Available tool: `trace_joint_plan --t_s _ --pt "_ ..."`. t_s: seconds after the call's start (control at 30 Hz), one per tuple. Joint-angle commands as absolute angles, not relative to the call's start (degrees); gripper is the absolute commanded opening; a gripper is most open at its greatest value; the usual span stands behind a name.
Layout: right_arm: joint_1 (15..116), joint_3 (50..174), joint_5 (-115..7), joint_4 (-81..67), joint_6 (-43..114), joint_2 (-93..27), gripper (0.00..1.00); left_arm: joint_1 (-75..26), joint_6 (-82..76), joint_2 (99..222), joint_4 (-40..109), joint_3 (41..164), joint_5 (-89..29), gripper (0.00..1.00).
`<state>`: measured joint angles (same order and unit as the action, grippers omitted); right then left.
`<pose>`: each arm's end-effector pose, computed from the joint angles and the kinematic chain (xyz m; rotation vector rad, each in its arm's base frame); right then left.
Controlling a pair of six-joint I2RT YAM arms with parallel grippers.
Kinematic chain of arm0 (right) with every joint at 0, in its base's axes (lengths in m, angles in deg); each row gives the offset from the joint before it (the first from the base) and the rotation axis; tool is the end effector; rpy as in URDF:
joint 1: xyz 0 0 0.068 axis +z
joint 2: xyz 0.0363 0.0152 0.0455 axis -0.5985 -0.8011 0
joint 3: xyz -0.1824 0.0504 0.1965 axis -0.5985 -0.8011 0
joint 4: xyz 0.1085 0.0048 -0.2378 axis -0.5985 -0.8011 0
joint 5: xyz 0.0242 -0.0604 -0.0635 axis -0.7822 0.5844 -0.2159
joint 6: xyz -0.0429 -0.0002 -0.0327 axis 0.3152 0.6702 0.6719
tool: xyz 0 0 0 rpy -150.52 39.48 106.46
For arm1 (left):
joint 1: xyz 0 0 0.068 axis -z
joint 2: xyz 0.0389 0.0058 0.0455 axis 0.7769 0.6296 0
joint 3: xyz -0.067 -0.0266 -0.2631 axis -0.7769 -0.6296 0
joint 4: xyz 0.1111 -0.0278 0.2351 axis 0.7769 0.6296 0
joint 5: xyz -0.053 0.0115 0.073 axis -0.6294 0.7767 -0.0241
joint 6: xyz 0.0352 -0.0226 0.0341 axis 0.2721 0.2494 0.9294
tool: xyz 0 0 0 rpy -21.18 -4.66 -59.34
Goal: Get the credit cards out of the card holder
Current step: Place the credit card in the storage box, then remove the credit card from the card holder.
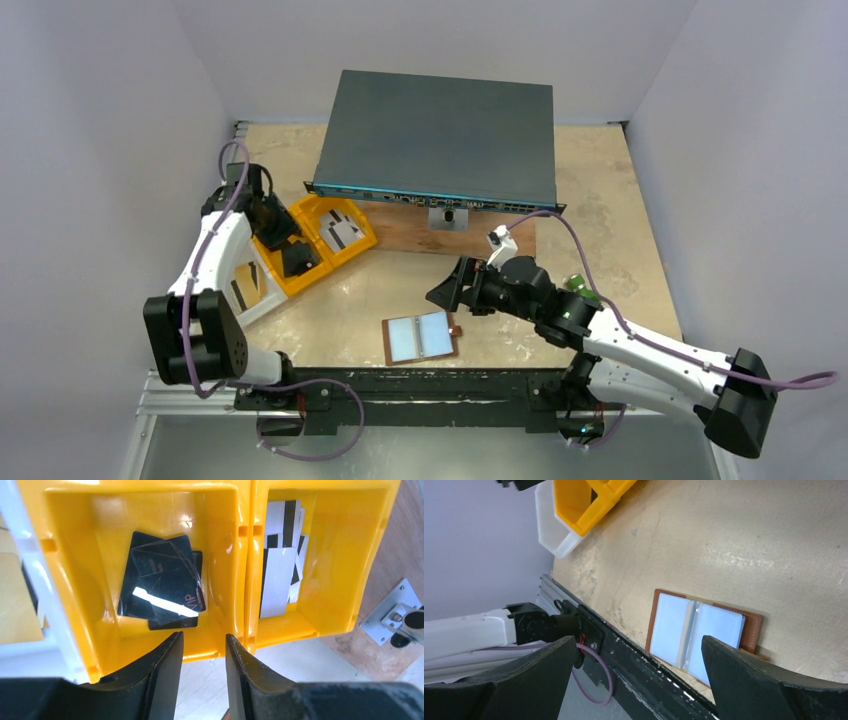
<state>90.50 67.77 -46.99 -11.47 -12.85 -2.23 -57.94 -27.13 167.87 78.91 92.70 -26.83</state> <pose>0.1200 0.1641 0.2511 0.0191 2.2010 1.1796 0.2849 0.0315 0.2496 -0.9592 2.5123 -0.2827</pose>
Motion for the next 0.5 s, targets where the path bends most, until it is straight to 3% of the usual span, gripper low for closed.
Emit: trace_joint_plan --t_s 0.0,0.27,0.47 --pt "90.6 68.8 -46.0 -9.9 -11.0 -4.2 0.99 -58.4 -24.5 160.2 80.6 89.2 -26.0 0.37" --pt "90.6 69.3 -45.5 -8.9 -10.0 -9.2 0.99 -56.1 -23.8 144.7 82.6 81.7 -30.5 0.39" --pt "91.3 70.0 -44.6 -8.9 -10.1 -13.4 0.99 -43.5 -27.0 137.5 82.6 76.5 -31.3 0.39"
